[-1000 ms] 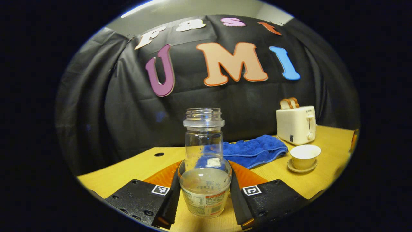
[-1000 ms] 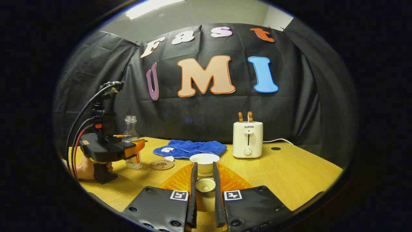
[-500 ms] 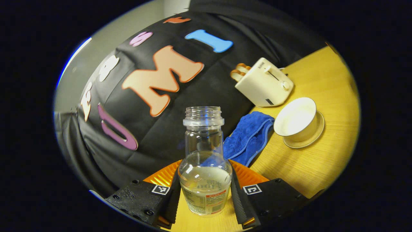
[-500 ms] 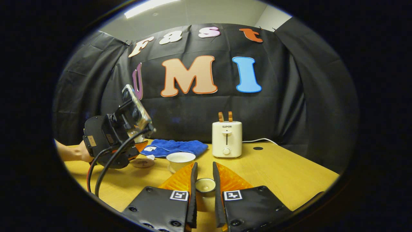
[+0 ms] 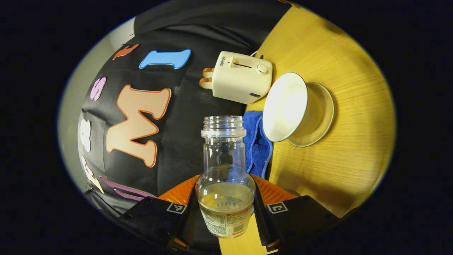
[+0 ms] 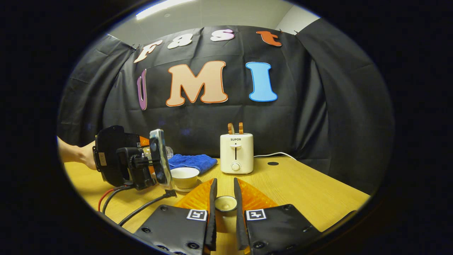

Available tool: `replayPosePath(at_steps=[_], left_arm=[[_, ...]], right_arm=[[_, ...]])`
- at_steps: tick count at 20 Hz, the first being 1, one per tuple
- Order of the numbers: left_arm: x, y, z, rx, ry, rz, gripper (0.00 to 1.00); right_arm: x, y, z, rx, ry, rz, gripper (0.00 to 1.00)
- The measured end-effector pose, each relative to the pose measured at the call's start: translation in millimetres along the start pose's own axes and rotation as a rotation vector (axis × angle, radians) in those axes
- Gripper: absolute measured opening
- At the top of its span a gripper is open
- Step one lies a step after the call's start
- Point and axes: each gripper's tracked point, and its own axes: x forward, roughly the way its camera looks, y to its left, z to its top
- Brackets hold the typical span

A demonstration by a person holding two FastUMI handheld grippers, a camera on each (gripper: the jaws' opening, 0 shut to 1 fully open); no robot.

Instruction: Open the teacup lid with one hand, grasp the water bottle and pour water into the teacup with the other hand; after pouring, place the water bottle on the coaster and then close the teacup lid.

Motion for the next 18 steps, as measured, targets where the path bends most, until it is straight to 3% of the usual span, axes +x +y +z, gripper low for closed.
replayPosePath(at_steps=[10,18], left_arm=[[-8,-14,0,0.259,0.036,-0.062,0.67],[-8,-19,1,0.372,0.054,-0.063,0.67]], right_arm=[[0,0,0,0.0,-0.001,0.003,0.25],[0,-1,0,-0.001,-0.001,0.002,0.25]])
